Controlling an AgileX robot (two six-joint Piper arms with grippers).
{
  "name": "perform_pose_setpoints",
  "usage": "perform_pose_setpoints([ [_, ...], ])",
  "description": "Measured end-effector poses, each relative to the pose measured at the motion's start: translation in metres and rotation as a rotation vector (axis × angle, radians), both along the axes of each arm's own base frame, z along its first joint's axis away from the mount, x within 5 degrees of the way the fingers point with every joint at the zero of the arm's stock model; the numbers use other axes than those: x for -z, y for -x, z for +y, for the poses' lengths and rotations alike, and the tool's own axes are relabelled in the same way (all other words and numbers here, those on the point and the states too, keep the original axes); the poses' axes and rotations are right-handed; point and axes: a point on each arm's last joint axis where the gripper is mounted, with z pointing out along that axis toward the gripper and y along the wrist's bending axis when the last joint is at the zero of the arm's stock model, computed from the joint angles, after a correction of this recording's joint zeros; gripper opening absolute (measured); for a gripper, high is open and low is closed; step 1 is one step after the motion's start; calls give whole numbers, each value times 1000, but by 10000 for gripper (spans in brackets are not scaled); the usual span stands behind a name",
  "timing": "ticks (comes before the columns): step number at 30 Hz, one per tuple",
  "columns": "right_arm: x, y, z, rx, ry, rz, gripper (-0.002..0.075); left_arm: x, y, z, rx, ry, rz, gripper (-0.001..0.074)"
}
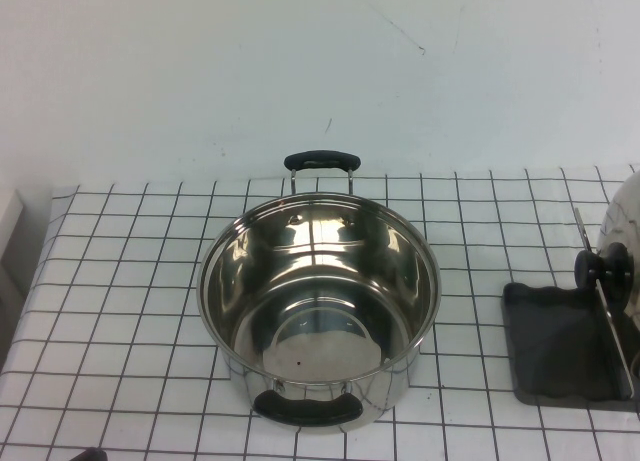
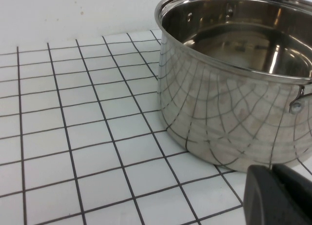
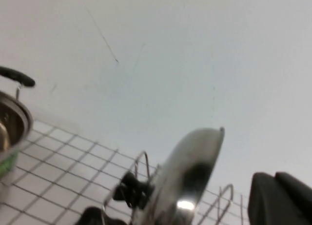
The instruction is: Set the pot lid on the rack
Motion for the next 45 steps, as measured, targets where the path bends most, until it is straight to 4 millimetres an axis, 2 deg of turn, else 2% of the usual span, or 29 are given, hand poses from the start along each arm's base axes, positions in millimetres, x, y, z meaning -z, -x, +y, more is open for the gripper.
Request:
perform_pose_setpoints([
  [5, 46, 0, -13, 142, -13, 105, -1, 0, 0, 0, 0, 0, 0, -2],
  [9, 79, 3, -17, 194, -108, 139, -2, 0, 0, 0, 0, 0, 0, -2],
  [15, 98, 7, -15, 185, -146, 295, -2, 0, 0, 0, 0, 0, 0, -2],
  [26, 100, 9, -11, 99, -205, 344, -2, 0, 0, 0, 0, 0, 0, -2],
  [45, 101, 9, -14, 162, -245, 346, -2, 0, 0, 0, -1, 2, 1, -2],
])
